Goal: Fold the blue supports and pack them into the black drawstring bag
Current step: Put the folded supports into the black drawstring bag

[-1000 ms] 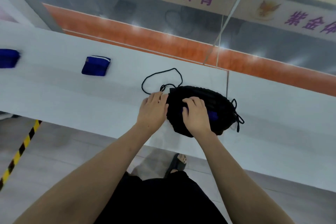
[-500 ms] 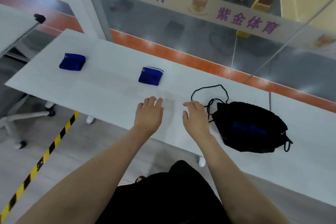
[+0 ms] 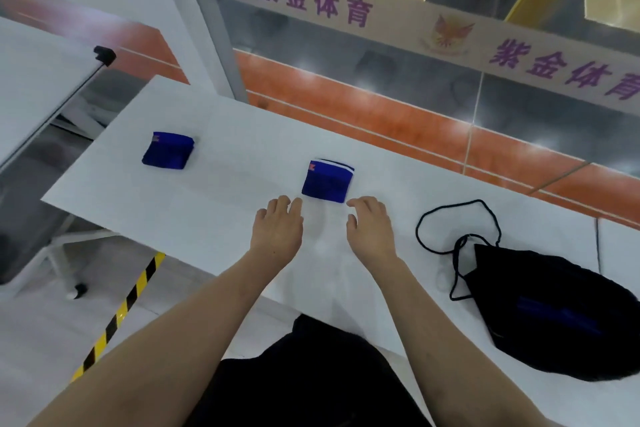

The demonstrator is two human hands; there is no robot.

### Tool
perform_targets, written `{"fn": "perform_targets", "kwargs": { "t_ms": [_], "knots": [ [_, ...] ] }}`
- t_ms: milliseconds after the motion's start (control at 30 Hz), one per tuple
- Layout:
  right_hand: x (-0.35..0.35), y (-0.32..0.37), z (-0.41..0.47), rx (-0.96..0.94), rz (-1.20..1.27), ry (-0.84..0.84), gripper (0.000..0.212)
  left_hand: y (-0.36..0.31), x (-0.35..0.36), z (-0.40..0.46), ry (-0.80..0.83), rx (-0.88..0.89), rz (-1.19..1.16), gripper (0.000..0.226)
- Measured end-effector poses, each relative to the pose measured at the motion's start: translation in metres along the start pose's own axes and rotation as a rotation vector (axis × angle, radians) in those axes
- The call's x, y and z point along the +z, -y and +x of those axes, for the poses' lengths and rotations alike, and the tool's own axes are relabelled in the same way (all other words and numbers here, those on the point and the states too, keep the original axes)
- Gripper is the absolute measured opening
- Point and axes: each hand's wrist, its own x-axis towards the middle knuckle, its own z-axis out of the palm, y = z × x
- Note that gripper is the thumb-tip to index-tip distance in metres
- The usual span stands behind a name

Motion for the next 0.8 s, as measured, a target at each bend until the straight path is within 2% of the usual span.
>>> {"fn": "perform_targets", "kwargs": {
  "t_ms": [267,433,533,800],
  "knots": [
    [0.033,0.003,0.093,0.04,0.003,0.06,0.035,0.029,0.002,0.073,0.098,-0.02,0.013,0.042],
    [0.06,0.0,0.131,0.047,-0.165,0.214,0.05,0.055,0.008,0.085,0.077,-0.01,0.019,0.036],
    [0.078,0.003,0.136,0.081,-0.193,0.279,0.049,0.081,0.012,0.085,0.069,-0.019,0.028,0.034],
    [0.127,0.092,0.14,0.138,-0.171,0.304,0.049,0.186,0.014,0.083,0.16,-0.039,0.002,0.039]
  ]
}}
